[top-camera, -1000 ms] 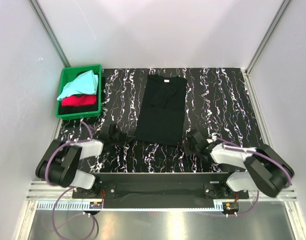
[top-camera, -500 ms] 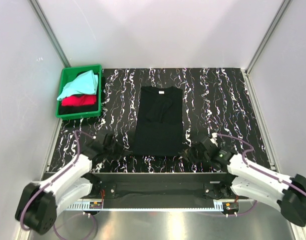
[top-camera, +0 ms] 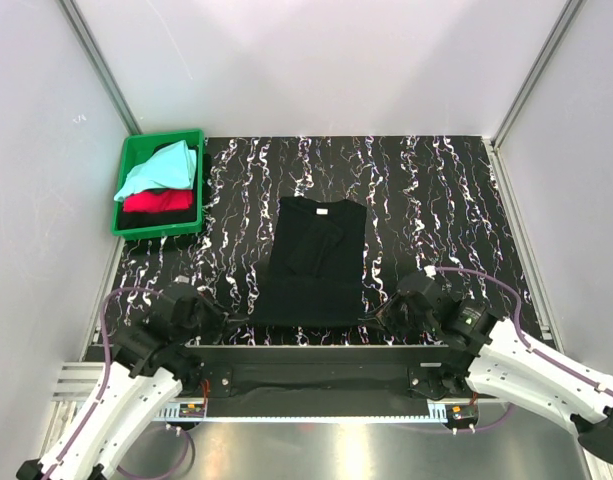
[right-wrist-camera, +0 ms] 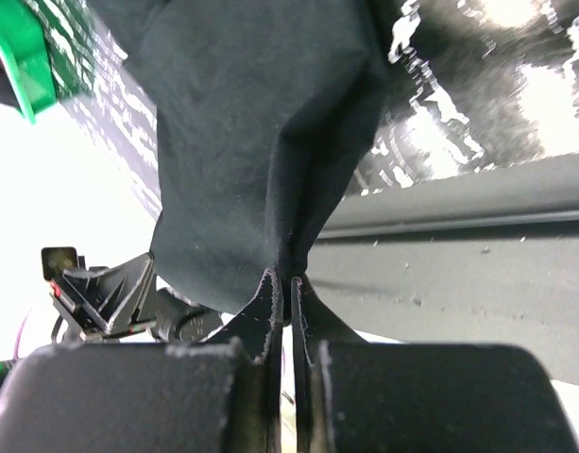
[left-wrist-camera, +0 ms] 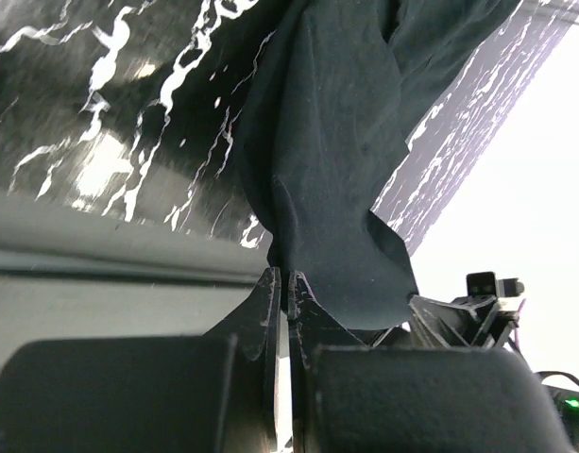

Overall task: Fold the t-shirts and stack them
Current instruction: Fold the tshirt

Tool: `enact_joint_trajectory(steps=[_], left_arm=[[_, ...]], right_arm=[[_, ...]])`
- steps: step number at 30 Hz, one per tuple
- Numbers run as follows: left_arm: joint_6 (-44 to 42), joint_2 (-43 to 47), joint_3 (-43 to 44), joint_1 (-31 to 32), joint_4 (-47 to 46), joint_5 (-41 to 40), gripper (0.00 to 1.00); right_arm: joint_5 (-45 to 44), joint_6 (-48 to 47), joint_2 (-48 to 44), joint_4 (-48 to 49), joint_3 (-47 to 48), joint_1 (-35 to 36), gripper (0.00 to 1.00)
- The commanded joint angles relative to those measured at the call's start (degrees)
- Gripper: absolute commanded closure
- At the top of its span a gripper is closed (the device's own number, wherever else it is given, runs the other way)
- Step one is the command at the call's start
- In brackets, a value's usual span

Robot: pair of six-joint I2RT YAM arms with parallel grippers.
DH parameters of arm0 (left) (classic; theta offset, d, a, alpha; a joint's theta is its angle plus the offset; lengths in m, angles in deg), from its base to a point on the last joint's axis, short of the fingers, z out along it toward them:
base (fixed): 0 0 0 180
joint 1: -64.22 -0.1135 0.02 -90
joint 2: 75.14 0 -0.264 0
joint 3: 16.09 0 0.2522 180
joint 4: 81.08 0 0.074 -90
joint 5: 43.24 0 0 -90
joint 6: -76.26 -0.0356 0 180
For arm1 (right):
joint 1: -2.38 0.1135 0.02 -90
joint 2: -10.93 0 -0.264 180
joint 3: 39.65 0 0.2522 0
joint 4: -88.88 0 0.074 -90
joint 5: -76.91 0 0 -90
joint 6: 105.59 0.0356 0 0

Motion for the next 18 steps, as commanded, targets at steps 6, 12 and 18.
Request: enact_joint_trajectory(steps=[6,12,18], left_arm=[[-5.37,-2.82,9.81,-0.37,8.09,-4.42,1.0],[-18.64,-22.76,22.03,-0.37,3.19,-7.94,1.0],[-26.03,-38.67,30.57,-4.49,-2.27,-6.98,1.0]], right_arm=[[-0.85,-4.03,0.42,-9.16,5.62,0.65,1.0],[-4.44,-4.47,3.05,-8.72,9.74,0.13,1.0],[7.73,-15.0,14.47,-1.87,13.78,-16.02,1.0]])
